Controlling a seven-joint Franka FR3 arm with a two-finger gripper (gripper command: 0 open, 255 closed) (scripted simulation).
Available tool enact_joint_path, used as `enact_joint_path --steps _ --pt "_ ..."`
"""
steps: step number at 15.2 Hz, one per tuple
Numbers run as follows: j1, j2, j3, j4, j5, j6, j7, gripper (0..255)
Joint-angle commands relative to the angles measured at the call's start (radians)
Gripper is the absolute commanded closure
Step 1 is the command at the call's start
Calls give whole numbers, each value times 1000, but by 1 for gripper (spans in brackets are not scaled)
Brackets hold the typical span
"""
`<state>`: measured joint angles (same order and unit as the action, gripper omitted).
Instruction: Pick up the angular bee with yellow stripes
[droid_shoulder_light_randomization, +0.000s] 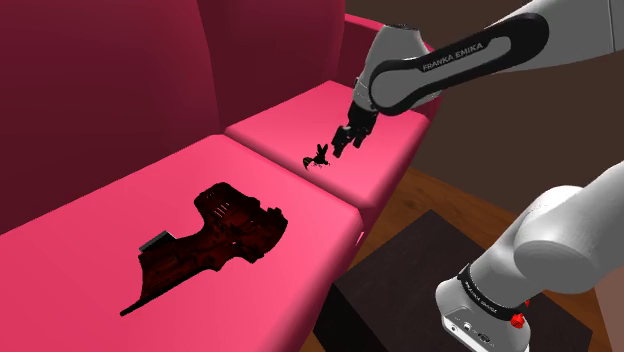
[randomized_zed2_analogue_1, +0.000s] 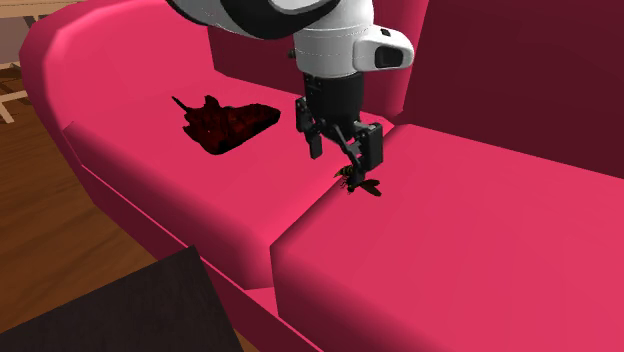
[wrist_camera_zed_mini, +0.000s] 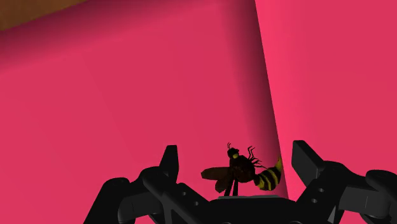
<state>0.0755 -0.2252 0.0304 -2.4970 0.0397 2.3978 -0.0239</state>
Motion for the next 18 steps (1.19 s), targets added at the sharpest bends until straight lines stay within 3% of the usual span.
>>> enact_joint_path --steps 1,5,14,15,18 --pt "9 80 -4 28 26 70 -25 0" --pt "27 221 1 98 84 173 -70 0" --pt "28 303 5 75 101 277 -88 0" --pt "28 303 5 75 100 277 -86 255" --pt "29 306 6 77 99 277 -84 255"
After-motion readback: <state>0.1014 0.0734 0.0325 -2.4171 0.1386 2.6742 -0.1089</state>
